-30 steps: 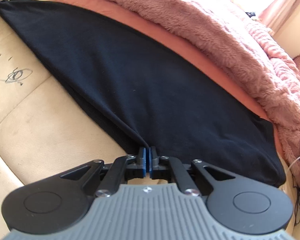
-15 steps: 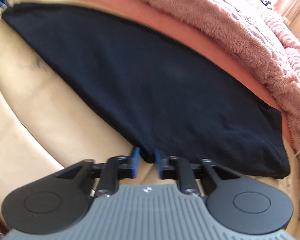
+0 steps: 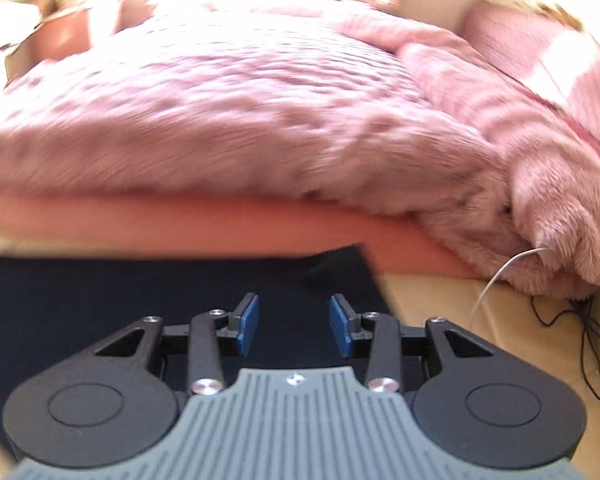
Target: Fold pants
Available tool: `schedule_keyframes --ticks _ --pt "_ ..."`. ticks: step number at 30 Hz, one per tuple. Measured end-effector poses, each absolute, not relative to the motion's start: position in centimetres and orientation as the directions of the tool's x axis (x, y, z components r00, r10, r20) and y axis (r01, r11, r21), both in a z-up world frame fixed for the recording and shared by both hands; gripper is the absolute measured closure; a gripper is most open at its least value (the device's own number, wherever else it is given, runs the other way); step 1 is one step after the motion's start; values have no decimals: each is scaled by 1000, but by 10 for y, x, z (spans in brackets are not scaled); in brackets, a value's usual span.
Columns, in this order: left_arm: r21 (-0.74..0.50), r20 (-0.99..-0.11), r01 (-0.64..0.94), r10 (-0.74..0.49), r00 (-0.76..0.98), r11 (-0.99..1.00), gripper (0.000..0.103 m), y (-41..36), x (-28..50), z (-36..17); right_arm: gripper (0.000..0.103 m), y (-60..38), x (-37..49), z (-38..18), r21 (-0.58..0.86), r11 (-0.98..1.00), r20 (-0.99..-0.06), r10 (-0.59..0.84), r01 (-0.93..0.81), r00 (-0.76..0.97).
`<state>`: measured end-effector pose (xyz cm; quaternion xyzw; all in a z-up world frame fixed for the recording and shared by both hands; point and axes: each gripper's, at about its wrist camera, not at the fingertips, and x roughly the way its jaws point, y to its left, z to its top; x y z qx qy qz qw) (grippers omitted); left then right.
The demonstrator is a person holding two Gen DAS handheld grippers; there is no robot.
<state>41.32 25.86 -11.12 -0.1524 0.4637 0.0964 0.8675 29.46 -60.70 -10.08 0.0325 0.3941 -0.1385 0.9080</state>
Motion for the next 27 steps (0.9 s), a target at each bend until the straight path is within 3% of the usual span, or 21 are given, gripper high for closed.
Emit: schedule_keyframes --ticks 10,11,13,14,24,27 --pt "-97 -813 -313 106 572 945 100 243 413 -105 66 -677 362 -155 141 940 -782 -86 310 617" --pt "-97 -809 -315 110 577 944 100 243 412 -103 69 -676 363 -159 137 940 -791 -86 313 605" --pt "-99 -790 -312 115 601 945 100 242 409 -97 99 -671 359 -158 106 940 -781 -122 323 613" --pt "-104 -780 -309 115 615 945 100 242 408 -93 103 -671 354 -155 112 937 -763 -133 332 633" --pt "-84 -711 -250 118 693 965 101 235 400 -67 103 -655 300 -102 34 906 -605 -317 421 731" --pt "-57 -745 -250 126 656 967 101 229 415 -81 103 -660 305 -108 -25 879 -627 -384 475 677"
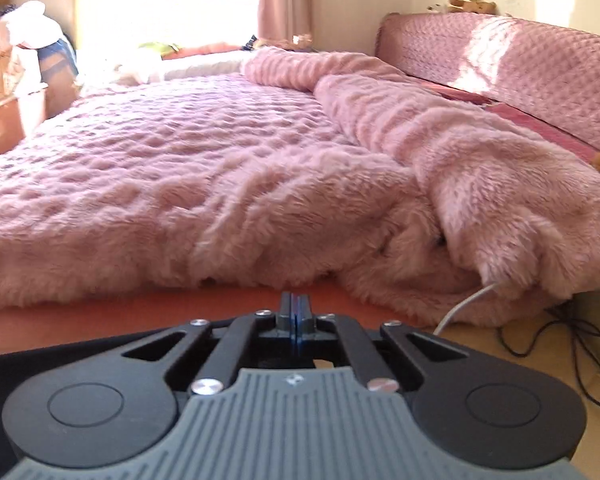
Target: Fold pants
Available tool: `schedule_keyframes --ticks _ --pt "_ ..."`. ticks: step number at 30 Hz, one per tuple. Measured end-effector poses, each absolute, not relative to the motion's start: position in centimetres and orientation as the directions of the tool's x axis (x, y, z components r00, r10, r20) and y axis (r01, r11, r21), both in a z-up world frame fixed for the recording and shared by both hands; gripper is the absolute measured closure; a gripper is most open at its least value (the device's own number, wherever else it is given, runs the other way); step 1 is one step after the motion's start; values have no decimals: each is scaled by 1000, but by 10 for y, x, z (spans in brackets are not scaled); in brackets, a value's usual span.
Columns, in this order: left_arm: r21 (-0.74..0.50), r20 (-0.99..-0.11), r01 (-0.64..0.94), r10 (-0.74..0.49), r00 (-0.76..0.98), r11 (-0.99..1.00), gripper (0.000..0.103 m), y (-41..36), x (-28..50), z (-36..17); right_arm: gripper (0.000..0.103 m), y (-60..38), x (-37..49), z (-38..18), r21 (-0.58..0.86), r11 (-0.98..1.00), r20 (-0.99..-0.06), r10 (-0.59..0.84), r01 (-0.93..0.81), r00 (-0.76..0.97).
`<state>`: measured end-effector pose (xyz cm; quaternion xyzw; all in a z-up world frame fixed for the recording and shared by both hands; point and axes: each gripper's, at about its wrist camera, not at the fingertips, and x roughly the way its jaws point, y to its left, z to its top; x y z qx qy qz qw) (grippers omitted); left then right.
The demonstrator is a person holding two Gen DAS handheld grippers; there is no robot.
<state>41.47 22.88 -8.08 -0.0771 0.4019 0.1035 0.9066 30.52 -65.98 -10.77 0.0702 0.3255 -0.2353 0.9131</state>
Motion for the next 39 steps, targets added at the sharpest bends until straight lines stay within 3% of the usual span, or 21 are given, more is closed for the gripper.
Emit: schedule_keyframes --ticks 3,5,8,10,13,17,21,25,28,30,31,32,33,39 --pt "-66 -797 -255 103 595 965 100 225 428 -102 103 -661 321 -125 -87 851 -648 -443 518 619" --pt "-77 -813 -285 106 572 955 84 229 430 -109 103 -661 331 -136 -111 837 -664 -464 536 586" --pt "-115 -794 -359 131 594 926 70 246 416 -104 103 -654 341 -146 -192 817 -667 -515 544 538" --pt "-169 -796 -377 99 597 911 64 258 401 -98 103 -655 342 -146 -172 821 -679 -499 544 539" --pt "-290 -790 -441 48 611 849 45 274 365 -96 103 -641 330 -136 -161 837 -659 -485 522 575" --pt "-459 -782 -521 -50 621 720 44 281 322 -111 101 -607 308 -128 -80 886 -670 -387 457 633" --pt "-625 -714 -550 -121 689 554 44 277 297 -127 100 -561 279 -128 40 931 -687 -238 363 686" --pt "-661 -683 -542 -118 721 520 43 258 293 -134 100 -512 253 -134 82 965 -698 -123 250 705" --pt "-636 -680 -549 -59 730 543 43 245 297 -134 100 -481 238 -140 70 984 -706 -69 166 705" --pt "-622 -678 -555 -25 735 553 56 241 298 -135 101 -468 228 -143 114 985 -710 -10 129 705" --pt "-609 -683 -562 -10 730 560 67 240 299 -134 101 -462 224 -144 126 985 -713 8 117 701" --pt "-596 -689 -565 -1 725 571 87 240 301 -135 101 -457 218 -144 128 986 -714 16 108 700" --pt "-587 -695 -569 2 719 576 94 240 303 -135 101 -452 213 -145 130 986 -717 24 100 697" --pt "-544 -626 -468 34 779 696 100 208 302 -92 101 -445 192 -147 179 978 -748 62 110 660"
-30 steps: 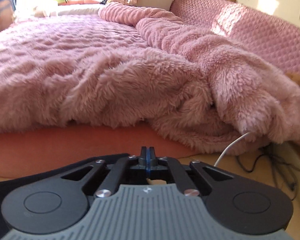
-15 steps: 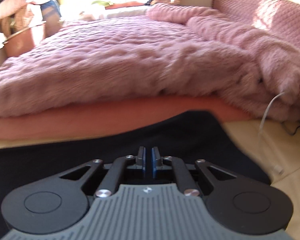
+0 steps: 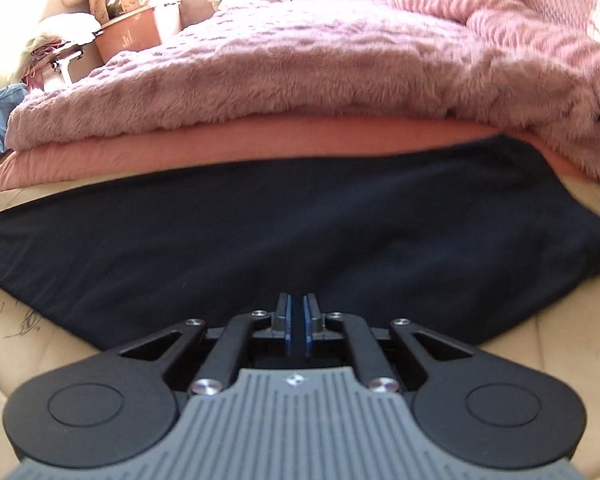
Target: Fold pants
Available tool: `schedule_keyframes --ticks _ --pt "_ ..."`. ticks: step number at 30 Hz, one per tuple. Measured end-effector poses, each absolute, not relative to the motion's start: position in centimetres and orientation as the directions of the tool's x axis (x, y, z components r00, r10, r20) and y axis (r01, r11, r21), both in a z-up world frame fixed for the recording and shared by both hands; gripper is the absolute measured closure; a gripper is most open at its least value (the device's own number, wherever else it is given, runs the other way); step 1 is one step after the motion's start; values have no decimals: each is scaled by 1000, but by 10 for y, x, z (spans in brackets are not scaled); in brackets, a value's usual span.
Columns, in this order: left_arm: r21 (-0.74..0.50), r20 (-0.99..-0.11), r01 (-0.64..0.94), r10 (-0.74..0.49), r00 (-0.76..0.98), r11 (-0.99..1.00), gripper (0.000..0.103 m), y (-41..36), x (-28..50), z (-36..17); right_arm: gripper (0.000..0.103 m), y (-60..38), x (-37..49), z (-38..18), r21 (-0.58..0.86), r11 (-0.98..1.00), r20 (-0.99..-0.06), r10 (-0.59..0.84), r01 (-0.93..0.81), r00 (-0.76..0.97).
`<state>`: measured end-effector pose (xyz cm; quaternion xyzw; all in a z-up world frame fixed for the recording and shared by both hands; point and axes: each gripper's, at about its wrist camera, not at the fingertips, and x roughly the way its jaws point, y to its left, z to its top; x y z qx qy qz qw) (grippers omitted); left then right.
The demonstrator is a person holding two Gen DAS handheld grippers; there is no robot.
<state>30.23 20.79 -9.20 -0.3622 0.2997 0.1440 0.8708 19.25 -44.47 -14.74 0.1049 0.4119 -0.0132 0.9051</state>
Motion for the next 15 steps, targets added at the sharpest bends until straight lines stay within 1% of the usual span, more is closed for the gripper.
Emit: schedule_keyframes --ticks 4,7,10,12,15 --pt "-436 -531 -275 2 848 857 100 137 302 -37 101 -441 188 -149 216 970 -749 92 112 656" --pt "-355 -467 -119 -66 882 927 100 68 300 -7 100 -438 190 -149 240 965 -746 112 107 656" --pt "-248 -414 46 -148 898 968 100 -15 299 10 100 -437 189 -146 264 960 -733 135 96 667" --pt "-182 -397 158 -219 891 971 100 -71 296 10 100 -438 186 -144 279 956 -724 146 92 674" --pt "-123 -429 298 -322 844 947 100 -148 288 -10 100 -443 181 -141 303 948 -712 160 94 683"
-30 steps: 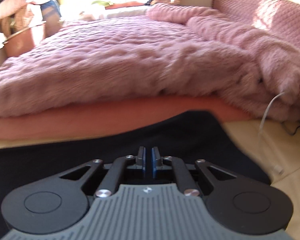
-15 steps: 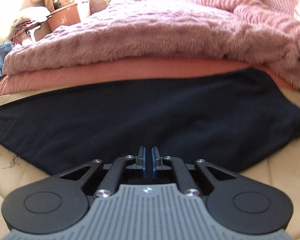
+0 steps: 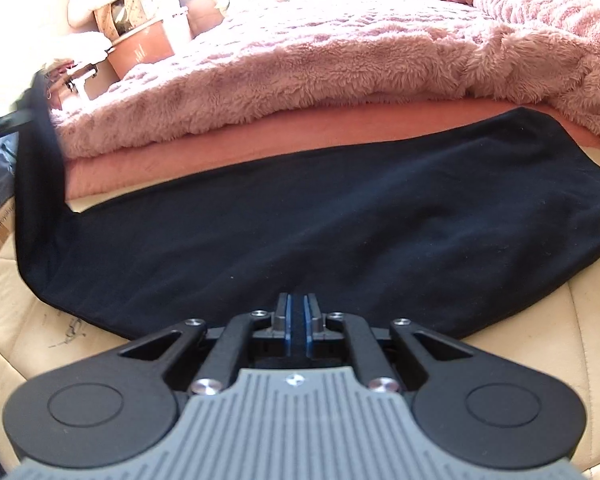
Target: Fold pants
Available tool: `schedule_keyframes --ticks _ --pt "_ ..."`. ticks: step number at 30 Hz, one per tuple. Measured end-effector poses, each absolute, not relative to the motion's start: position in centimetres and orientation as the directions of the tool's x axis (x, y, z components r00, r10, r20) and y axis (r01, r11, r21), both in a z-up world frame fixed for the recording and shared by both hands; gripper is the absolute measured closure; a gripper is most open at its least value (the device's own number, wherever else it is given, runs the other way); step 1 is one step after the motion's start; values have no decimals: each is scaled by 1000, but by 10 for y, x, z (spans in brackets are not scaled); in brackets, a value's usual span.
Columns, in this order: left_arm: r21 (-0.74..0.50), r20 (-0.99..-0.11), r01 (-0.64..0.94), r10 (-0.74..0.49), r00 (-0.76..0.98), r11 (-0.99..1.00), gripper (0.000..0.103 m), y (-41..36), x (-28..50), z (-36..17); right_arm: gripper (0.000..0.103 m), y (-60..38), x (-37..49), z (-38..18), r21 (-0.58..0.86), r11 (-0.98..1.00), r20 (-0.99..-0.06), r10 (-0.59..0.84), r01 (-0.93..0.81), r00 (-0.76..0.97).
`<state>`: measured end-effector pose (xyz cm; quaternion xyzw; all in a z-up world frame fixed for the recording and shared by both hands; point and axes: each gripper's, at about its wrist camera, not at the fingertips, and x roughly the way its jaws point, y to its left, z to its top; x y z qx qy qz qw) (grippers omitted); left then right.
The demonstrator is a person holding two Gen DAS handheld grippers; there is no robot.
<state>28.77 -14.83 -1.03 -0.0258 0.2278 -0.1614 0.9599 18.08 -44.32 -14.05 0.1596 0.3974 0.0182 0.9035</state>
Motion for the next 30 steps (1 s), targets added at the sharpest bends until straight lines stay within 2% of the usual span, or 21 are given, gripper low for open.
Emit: schedule_keyframes --ticks 2,6,7,8,10,11,13,19,20,21,22,23,24,26,30 --pt "-80 -494 381 -368 788 921 100 -192 279 -40 100 -445 180 -139 313 944 -710 163 100 686" --pt "-110 -694 517 -438 572 849 98 -240 261 -105 100 -453 174 -143 329 936 -724 167 122 669" --pt "-141 -737 525 -443 510 839 95 -242 261 -117 100 -454 173 -143 333 935 -726 173 120 665" --pt "-184 -763 525 -458 456 831 87 -238 264 -127 100 -454 172 -144 335 935 -728 178 118 662" --pt "-253 -745 515 -505 436 819 82 -228 263 -128 100 -453 170 -144 337 935 -728 185 110 660" --pt "-297 -747 506 -527 406 810 74 -221 268 -126 100 -452 170 -144 338 935 -727 189 105 660" --pt "-353 -740 483 -555 379 801 71 -213 278 -122 99 -450 172 -143 339 936 -723 195 95 663" --pt "-226 -754 609 -532 385 761 64 -231 280 -116 98 -446 186 -143 336 938 -712 195 83 674" --pt "-194 -755 624 -521 397 757 66 -237 279 -118 98 -445 189 -142 334 939 -710 196 79 676" --pt "-183 -756 634 -520 399 752 74 -240 278 -120 97 -445 192 -141 329 941 -708 193 75 679" --pt "-202 -753 629 -530 391 751 88 -240 279 -120 95 -446 195 -139 325 943 -706 192 71 681" --pt "-244 -744 616 -552 377 749 93 -238 282 -119 90 -446 197 -138 322 944 -705 194 65 682" --pt "-283 -730 597 -572 373 751 94 -234 285 -117 86 -447 198 -137 321 945 -703 198 57 683" --pt "-362 -707 558 -610 358 746 101 -223 286 -111 85 -445 204 -134 322 947 -697 219 25 683" --pt "-459 -683 490 -647 339 741 102 -201 301 -106 85 -437 222 -133 327 943 -685 276 -55 674"
